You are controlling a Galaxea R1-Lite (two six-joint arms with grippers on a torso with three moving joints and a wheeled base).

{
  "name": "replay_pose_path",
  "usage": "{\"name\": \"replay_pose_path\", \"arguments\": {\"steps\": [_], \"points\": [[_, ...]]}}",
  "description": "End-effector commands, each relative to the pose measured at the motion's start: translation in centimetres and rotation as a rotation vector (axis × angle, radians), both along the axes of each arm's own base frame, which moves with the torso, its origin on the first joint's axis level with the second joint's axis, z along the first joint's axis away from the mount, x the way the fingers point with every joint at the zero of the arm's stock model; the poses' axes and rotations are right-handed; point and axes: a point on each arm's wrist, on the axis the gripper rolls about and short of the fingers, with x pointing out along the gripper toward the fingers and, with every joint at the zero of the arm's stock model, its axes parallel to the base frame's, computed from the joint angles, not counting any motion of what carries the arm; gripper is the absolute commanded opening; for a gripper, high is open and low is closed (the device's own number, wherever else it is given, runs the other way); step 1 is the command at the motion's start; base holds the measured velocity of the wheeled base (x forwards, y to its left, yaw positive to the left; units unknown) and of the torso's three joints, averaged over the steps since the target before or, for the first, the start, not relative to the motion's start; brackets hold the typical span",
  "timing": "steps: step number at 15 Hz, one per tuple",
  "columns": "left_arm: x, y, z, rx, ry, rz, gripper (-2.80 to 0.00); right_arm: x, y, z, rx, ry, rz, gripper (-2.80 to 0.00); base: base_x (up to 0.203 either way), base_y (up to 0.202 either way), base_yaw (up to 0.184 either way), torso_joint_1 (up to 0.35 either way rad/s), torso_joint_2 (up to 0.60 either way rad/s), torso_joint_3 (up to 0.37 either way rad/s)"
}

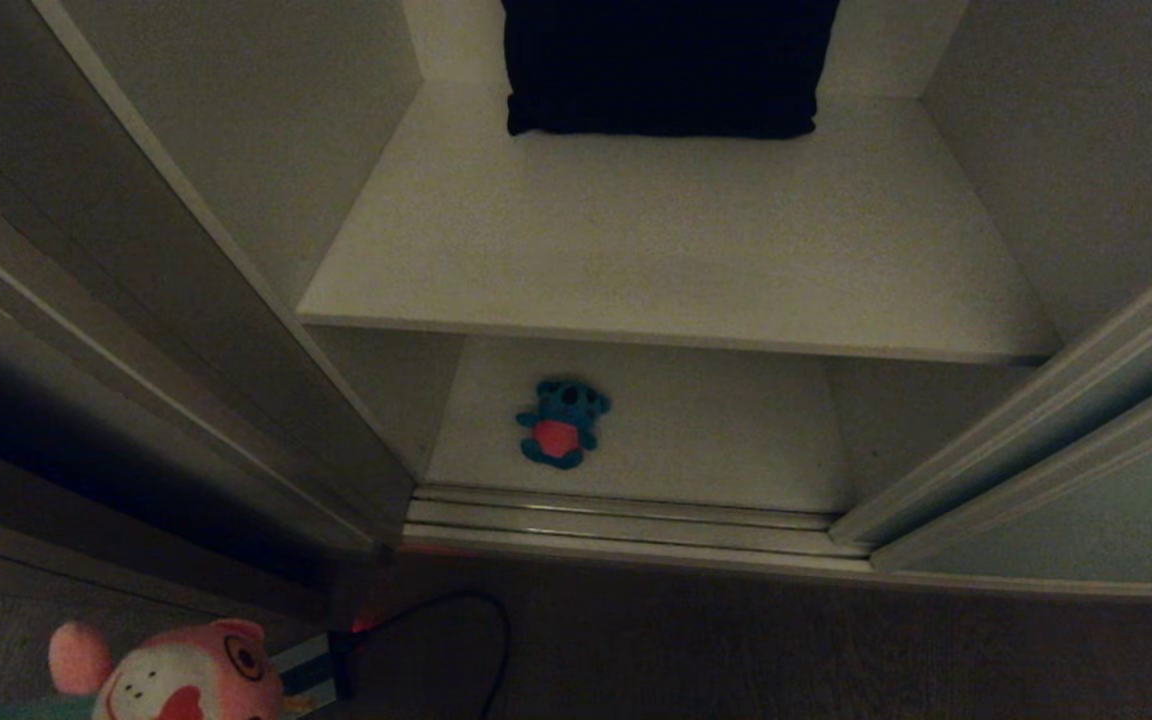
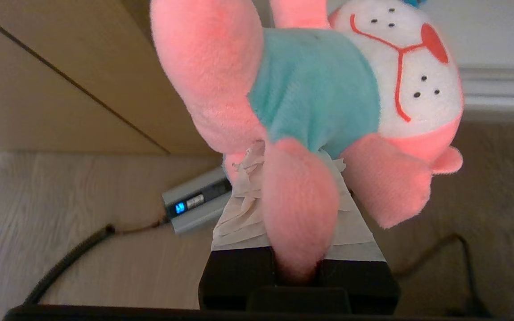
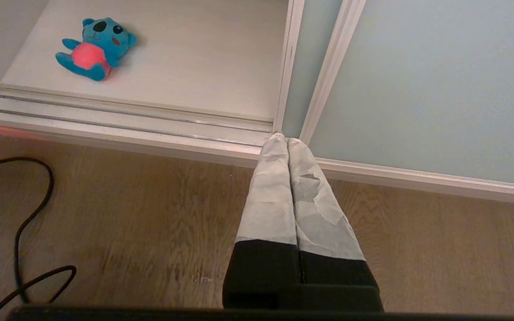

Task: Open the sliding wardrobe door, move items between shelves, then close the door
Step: Place the pink doll on the lower shelf

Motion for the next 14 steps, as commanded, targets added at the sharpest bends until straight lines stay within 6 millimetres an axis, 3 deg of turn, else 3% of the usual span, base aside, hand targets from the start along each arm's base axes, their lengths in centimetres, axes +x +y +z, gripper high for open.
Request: {"name": "replay_pose_path", "arguments": {"steps": [1,3,14], "points": [[0.68,-0.08,-0.99,0.004,-0.072,-0.026,-2.8,0.03,0.0,-0.08,0.0,0.004,0.001,-2.8,0.0,0.0,0.0,0.0,0.0,0.0],[1.05,-0.16,-1.85,0.0,-0.067,-0.058,-2.8,0.03,0.0,-0.08,-0.001,0.004,0.001,-2.8,0.0,0.0,0.0,0.0,0.0,0.0],[1.06,-0.16,-1.84,-0.01,-0.07,-0.057,-2.8,0.03,0.0,-0.08,0.0,0.004,0.001,-2.8,0.0,0.0,0.0,0.0,0.0,0.0]]}}
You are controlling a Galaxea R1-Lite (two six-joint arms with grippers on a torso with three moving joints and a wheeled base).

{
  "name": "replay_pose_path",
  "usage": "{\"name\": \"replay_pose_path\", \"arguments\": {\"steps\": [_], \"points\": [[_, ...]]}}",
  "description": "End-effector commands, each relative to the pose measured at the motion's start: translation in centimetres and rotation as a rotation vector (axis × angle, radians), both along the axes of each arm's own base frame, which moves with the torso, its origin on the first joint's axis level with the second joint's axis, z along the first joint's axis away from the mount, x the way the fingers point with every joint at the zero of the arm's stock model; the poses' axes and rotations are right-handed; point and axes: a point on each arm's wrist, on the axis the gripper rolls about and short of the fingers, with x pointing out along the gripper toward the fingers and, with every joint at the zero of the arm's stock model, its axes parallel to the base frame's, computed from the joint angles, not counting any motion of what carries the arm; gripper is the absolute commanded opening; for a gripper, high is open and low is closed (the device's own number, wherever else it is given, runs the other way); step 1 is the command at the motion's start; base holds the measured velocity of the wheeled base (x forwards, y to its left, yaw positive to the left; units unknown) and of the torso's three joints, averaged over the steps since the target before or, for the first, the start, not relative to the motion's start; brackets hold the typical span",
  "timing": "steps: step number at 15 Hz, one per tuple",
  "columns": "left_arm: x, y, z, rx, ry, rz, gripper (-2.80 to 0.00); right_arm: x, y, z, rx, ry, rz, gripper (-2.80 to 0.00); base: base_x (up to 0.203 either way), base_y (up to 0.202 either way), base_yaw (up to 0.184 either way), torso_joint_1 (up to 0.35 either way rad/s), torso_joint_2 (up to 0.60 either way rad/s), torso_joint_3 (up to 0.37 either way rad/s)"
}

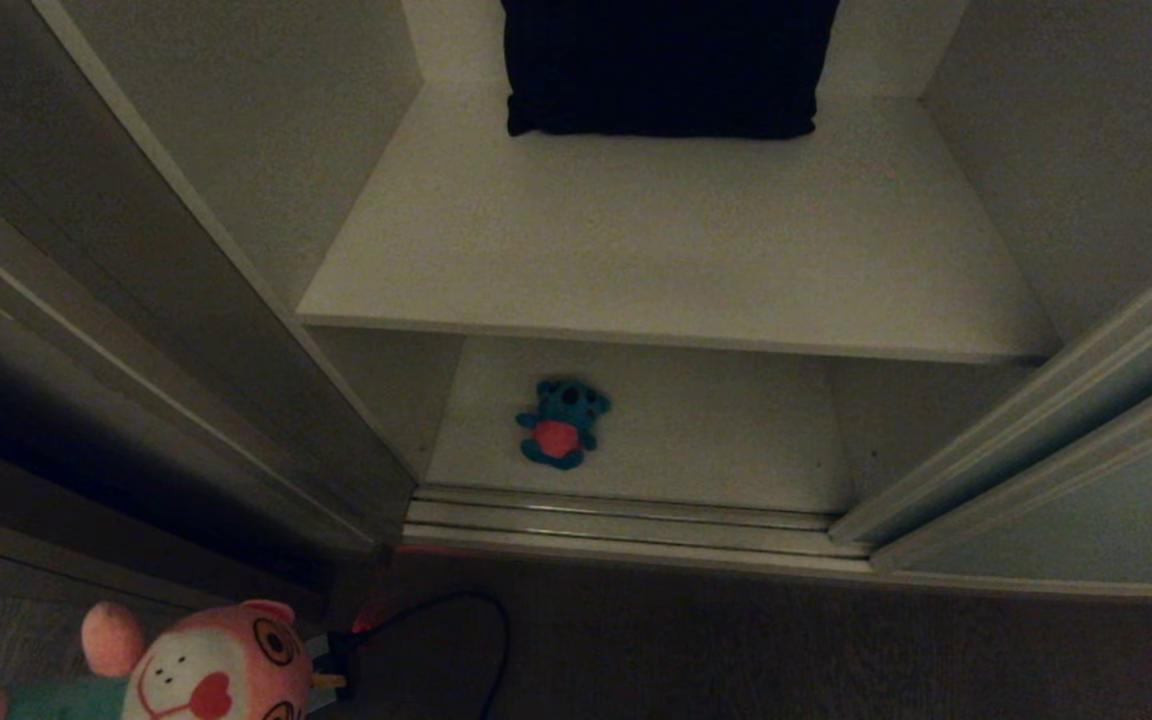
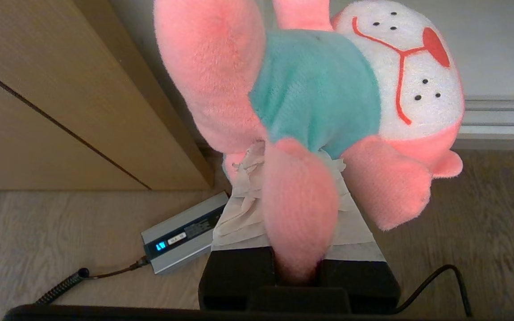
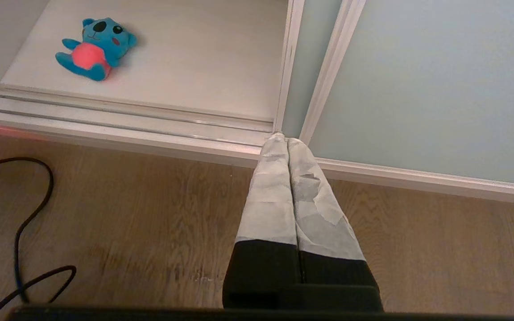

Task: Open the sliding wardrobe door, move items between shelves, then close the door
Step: Place the pink doll on the lower shelf

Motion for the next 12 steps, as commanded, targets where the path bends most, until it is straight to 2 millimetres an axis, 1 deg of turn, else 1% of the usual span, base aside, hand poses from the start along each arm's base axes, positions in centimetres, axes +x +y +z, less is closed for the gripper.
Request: {"name": "replay_pose_path", "arguments": {"steps": [1,12], "points": [[0.03,0.0,-0.05,0.001,0.006,0.0,-2.8,0.03,0.0,-0.09,0.0,0.005,0.001,-2.8,0.0,0.0,0.0,0.0,0.0,0.0],[0.03,0.01,-0.03,-0.021,0.006,0.006,-2.8,0.03,0.0,-0.09,0.0,0.005,0.0,-2.8,0.0,0.0,0.0,0.0,0.0,0.0]]}}
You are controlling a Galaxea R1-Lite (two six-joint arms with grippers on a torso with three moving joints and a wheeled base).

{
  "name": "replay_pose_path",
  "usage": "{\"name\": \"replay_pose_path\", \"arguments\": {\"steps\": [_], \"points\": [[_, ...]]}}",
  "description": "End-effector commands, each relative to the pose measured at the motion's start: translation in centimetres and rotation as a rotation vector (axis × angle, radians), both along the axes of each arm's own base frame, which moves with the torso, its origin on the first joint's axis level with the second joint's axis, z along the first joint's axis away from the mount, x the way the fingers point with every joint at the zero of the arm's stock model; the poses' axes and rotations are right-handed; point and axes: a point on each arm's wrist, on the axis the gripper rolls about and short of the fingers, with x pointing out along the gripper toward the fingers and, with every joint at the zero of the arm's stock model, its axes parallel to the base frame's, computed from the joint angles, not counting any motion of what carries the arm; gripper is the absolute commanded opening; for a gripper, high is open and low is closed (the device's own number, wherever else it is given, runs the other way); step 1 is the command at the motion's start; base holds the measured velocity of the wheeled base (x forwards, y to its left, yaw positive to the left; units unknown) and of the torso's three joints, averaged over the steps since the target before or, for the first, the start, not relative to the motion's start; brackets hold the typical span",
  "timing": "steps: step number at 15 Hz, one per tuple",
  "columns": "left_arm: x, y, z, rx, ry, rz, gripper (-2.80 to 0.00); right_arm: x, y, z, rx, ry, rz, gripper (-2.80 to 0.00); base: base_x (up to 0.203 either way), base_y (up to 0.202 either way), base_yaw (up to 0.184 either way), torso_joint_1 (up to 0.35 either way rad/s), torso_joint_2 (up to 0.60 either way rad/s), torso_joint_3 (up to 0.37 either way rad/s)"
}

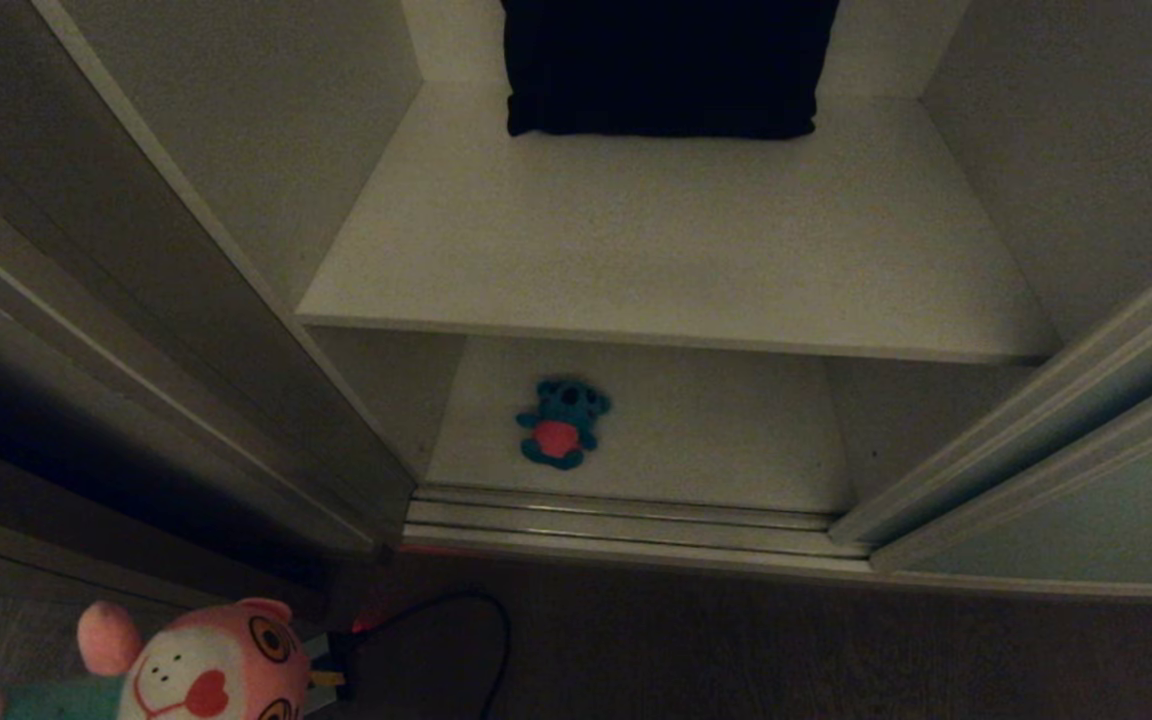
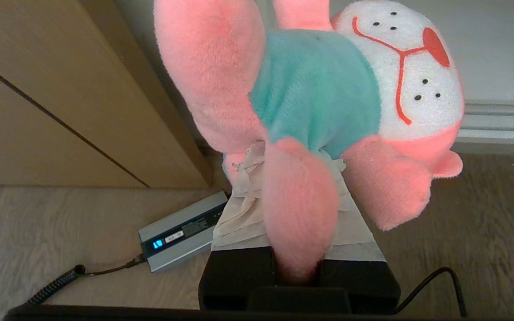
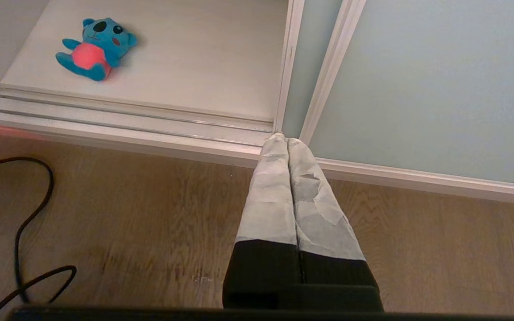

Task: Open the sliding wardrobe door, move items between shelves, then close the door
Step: Place the pink doll on the lower shelf

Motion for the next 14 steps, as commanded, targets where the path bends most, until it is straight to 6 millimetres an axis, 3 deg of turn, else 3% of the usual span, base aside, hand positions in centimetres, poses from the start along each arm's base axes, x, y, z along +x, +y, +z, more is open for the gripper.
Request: {"name": "replay_pose_path", "arguments": {"steps": [1,8,14], "points": [[0.02,0.01,0.01,-0.005,0.002,0.005,-2.8,0.03,0.0,-0.08,0.0,0.004,-0.001,-2.8,0.0,0.0,0.0,0.0,0.0,0.0],[0.02,0.01,0.0,-0.006,0.003,0.005,-2.8,0.03,0.0,-0.08,-0.001,0.004,0.001,-2.8,0.0,0.0,0.0,0.0,0.0,0.0],[0.02,0.01,0.01,-0.012,0.002,0.004,-2.8,0.03,0.0,-0.08,0.0,0.004,0.0,-2.8,-0.135,0.0,-0.001,0.002,0.0,0.002]]}}
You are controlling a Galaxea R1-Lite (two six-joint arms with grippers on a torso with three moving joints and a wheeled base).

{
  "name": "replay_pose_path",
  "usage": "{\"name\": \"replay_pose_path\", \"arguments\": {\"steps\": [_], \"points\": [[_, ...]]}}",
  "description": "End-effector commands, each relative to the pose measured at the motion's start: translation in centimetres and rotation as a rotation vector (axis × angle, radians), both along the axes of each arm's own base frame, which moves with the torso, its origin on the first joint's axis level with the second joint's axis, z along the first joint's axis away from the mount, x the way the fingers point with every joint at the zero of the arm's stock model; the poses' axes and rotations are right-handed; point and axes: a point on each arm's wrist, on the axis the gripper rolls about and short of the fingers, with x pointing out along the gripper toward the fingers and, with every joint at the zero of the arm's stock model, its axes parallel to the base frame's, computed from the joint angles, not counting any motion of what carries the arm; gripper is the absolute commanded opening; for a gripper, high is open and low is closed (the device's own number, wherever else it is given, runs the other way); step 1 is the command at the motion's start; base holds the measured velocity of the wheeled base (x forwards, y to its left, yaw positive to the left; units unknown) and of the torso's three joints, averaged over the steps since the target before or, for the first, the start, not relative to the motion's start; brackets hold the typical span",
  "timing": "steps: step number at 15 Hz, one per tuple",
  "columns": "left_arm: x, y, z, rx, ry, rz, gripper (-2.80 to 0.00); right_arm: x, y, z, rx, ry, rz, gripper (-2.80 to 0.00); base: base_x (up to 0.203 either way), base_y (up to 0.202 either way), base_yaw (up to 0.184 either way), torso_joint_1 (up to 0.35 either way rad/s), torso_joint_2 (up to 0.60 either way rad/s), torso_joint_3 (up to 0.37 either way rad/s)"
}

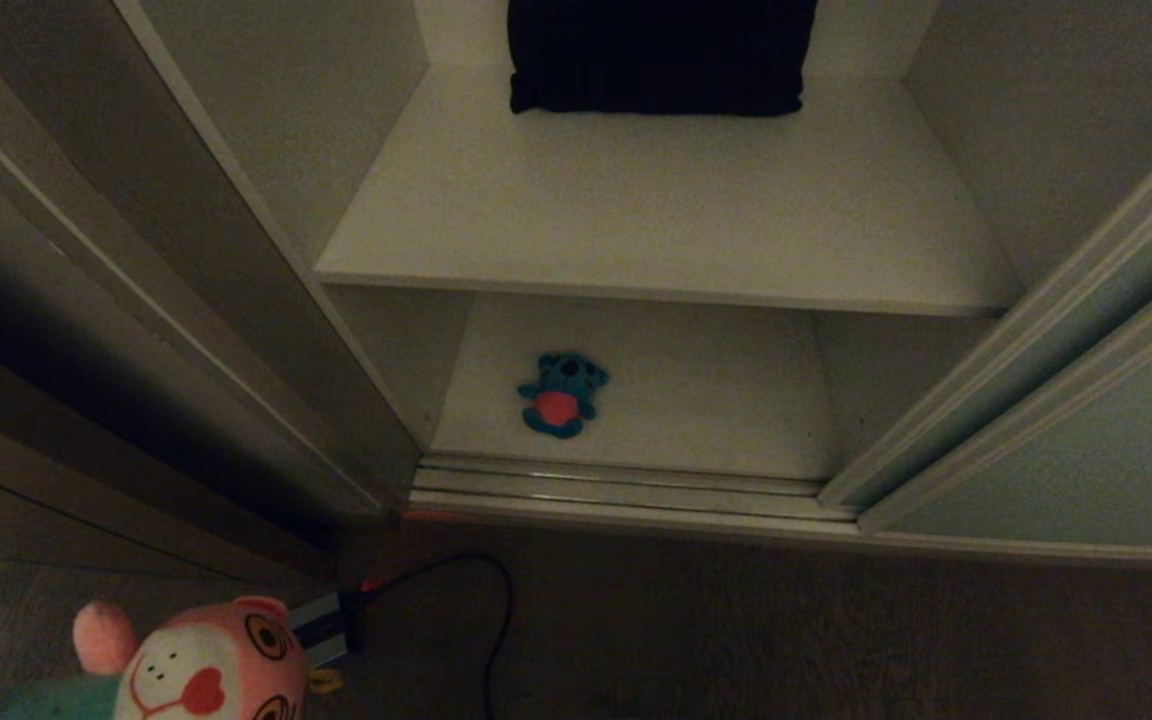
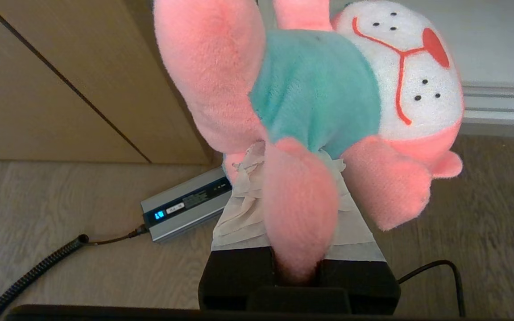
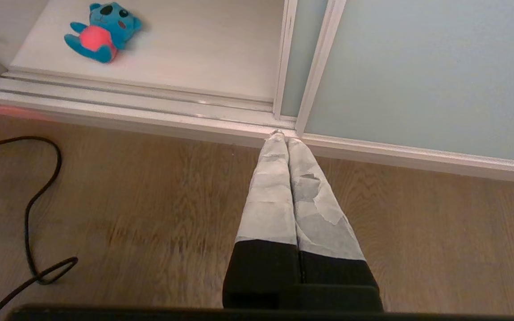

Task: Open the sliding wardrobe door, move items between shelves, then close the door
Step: Place the pink doll on the lower shelf

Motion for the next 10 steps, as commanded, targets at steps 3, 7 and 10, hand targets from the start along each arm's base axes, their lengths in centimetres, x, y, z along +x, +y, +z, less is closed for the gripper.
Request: {"name": "replay_pose_path", "arguments": {"steps": [3,7,10], "points": [[0.01,0.0,0.01,-0.002,0.001,0.0,-2.8,0.03,0.0,-0.08,0.0,0.004,0.0,-2.8,0.0,0.0,0.0,0.0,0.0,0.0],[0.01,0.0,0.03,-0.005,0.0,0.0,-2.8,0.03,0.0,-0.08,0.0,0.004,0.0,-2.8,0.0,0.0,0.0,0.0,0.0,0.0],[0.01,0.0,0.04,-0.007,-0.002,0.0,-2.8,0.03,0.0,-0.08,0.0,0.004,0.0,-2.8,0.0,0.0,0.0,0.004,0.01,-0.11]]}}
